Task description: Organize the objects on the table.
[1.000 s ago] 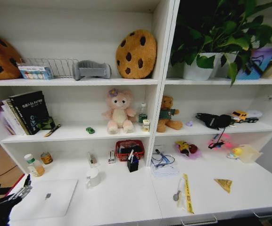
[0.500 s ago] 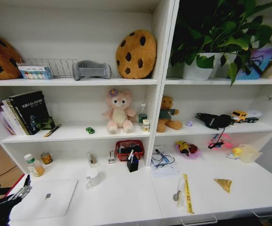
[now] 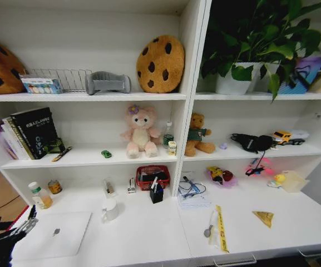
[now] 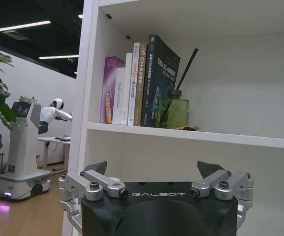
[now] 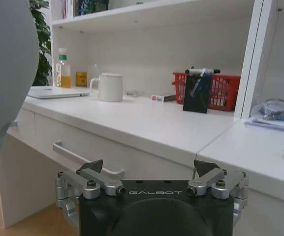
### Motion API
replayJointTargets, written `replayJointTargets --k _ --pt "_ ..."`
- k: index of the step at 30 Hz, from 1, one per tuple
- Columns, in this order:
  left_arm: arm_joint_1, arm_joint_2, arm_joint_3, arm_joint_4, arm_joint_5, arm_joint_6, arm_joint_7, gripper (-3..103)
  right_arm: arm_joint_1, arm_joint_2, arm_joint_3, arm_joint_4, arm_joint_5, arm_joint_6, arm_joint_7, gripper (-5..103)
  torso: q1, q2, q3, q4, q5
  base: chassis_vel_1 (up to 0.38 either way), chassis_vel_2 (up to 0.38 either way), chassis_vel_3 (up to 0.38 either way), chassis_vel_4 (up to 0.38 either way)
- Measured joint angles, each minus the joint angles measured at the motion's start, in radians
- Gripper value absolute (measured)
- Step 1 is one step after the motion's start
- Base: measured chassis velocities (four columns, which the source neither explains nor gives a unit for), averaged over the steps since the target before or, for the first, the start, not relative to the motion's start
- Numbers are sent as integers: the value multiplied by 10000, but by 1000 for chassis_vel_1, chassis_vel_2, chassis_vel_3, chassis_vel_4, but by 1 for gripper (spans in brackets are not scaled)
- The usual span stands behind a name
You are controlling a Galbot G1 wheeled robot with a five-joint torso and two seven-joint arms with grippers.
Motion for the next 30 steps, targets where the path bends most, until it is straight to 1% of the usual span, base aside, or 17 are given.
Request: replayJointTargets --k 5,11,12,14,15,16,17,19,20,21,22,23,24,25,27,28,30 --pt "-30 8 3 50 -2 0 0 100 -147 79 191 619 244 2 -99 100 0 0 1 3 2 0 0 0 0" --pt "-95 34 23 115 -6 8 0 100 -455 272 526 1837 1098 2 -27 100 0 0 1 1 1 0 0 0 0" --pt "-95 34 23 115 -6 8 0 100 -455 272 526 1837 1098 2 -27 100 0 0 1 1 1 0 0 0 0" --pt "-123 35 49 142 -1 24 -6 100 -575 433 740 2437 1352 -4 509 100 0 1 1 1 -1 0 0 0 0" --pt "-145 35 53 148 3 33 -12 100 -580 503 818 2634 1372 -14 969 100 0 0 0 1 0 0 0 0 0" --pt "-145 35 53 148 3 33 -12 100 -580 503 818 2634 1372 -14 969 100 0 0 0 1 0 0 0 0 0" --pt "-182 32 54 154 8 48 -17 100 -601 577 904 2926 1252 -88 1877 100 0 0 1 1 0 0 0 0 0" --pt "-208 -54 66 150 18 75 -23 100 -665 722 1046 3549 855 -501 3207 100 0 0 1 0 0 0 0 0 0" --pt "-208 -54 66 150 18 75 -23 100 -665 722 1046 3549 855 -501 3207 100 0 0 1 0 0 0 0 0 0" --pt "-209 -95 76 120 24 82 -34 100 -667 786 1111 3806 698 -682 3672 100 0 0 1 2 -1 0 0 0 0" --pt "-213 -143 78 37 51 116 -106 100 -667 877 1203 4189 562 -966 4331 100 0 1 1 2 1 0 0 0 0" --pt "-213 -143 78 37 51 116 -106 100 -667 877 1203 4189 562 -966 4331 100 0 1 1 2 1 0 0 0 0" --pt "-212 -169 73 -63 58 173 -152 100 -640 984 1335 4618 501 -1317 5046 100 0 0 0 1 0 0 0 0 0" --pt "-212 -169 73 -63 58 173 -152 100 -640 984 1335 4618 501 -1317 5046 100 0 0 0 1 0 0 0 0 0" --pt "-171 -240 35 -322 58 246 -172 100 -607 1117 1585 5098 427 -1824 5833 100 0 0 1 1 2 0 0 0 0" --pt "-171 -240 35 -322 58 246 -172 100 -607 1117 1585 5098 427 -1824 5833 100 0 0 1 1 2 0 0 0 0" --pt "-128 -289 19 -520 64 310 -173 100 -694 1193 1824 5451 546 -2168 6168 100 0 0 1 2 2 0 0 0 0"
